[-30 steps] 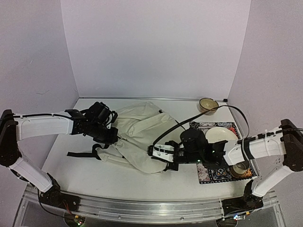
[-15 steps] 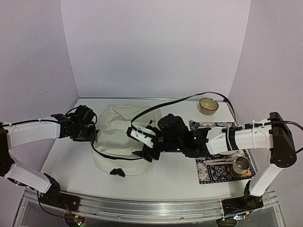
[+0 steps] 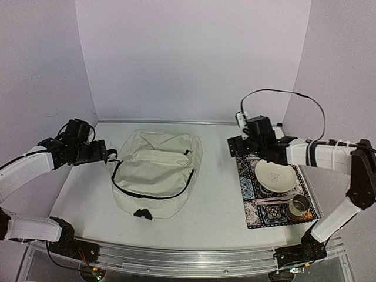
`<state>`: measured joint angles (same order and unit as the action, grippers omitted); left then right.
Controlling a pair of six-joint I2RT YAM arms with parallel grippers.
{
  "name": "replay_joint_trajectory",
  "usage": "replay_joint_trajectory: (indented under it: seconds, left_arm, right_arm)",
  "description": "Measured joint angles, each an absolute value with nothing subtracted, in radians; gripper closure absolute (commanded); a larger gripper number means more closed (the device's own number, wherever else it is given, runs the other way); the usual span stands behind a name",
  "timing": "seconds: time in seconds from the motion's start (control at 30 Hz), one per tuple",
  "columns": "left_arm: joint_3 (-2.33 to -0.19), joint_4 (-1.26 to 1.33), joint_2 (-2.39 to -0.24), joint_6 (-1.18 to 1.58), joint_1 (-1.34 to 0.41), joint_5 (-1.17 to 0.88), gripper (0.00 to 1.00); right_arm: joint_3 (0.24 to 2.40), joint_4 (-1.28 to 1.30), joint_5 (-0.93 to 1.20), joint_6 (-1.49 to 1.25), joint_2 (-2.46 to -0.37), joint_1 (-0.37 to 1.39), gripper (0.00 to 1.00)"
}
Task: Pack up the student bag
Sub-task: Reset both arms
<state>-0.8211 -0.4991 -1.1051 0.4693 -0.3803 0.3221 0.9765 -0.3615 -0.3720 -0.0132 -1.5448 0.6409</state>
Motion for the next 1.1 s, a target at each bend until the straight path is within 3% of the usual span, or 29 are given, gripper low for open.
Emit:
replay_joint_trajectory:
  seconds: [0.23,0.73,1.1]
  left_arm:
    - [-0.83,-0.502,-0.916,0.448,-0.222,0.29,0.01]
    - [-0.816,-0.533,-0.242,0.405,-0.217,0.448,0.01]
    - [-0.705,-0.55,-0.092,0.385,-0.216,0.526,0.01]
  right_arm:
    - [0.811,-0.279,-0.522,-0.104,-1.166,0.495,0.02]
    - [0.608,0.037,-0.649,-0.143,-0.429,0.487,0.02]
    - [0.517,0.131,-0.666,-0.128,-0.312,0.487,0.02]
